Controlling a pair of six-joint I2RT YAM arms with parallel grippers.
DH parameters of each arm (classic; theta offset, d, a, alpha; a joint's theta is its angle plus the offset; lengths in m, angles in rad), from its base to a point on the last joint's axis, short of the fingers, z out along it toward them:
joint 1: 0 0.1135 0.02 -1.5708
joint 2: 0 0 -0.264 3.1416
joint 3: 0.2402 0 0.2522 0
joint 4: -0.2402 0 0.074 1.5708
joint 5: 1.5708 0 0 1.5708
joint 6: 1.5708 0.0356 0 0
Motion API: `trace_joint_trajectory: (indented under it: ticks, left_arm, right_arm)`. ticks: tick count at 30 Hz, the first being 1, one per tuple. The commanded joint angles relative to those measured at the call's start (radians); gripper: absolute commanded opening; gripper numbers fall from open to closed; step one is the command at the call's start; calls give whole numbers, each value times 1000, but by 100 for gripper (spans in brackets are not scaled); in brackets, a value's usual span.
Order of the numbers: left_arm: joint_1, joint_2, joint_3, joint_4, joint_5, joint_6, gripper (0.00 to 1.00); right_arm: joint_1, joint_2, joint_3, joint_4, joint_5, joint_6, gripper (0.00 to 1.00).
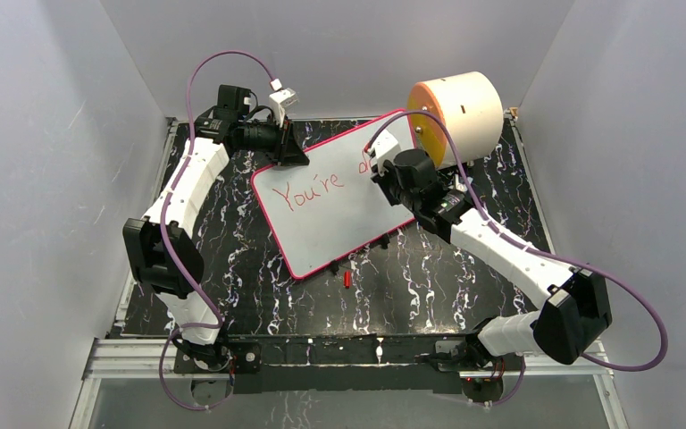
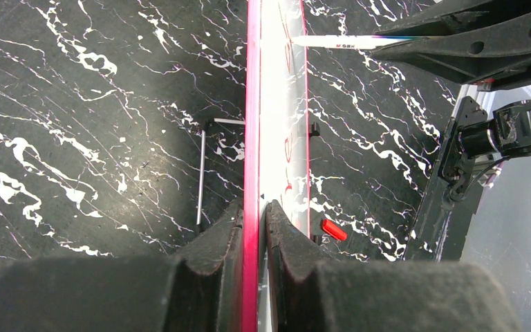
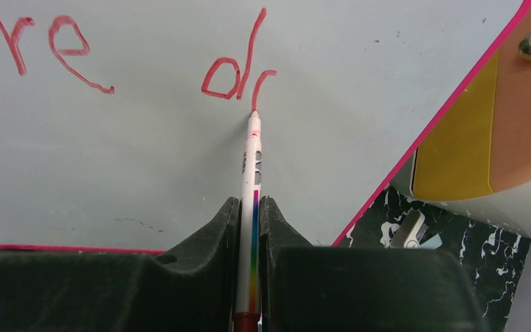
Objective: Write a sentence on the whiteboard
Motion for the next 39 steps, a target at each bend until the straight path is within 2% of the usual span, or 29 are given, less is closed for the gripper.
trace_joint_trajectory:
  ticks: [1, 15, 39]
  left_arm:
    - [-59, 34, -28, -134, -54, 59, 0]
    - [-59, 34, -28, -137, -49, 62, 0]
    - [-60, 33, -28, -140, -47, 65, 0]
  right_arm:
    - [0, -18, -16, 11, 40, 1, 0]
    - [-11, -17, -26, 102, 97, 16, 0]
    - [-18, -2, 3, 163, 33, 19, 0]
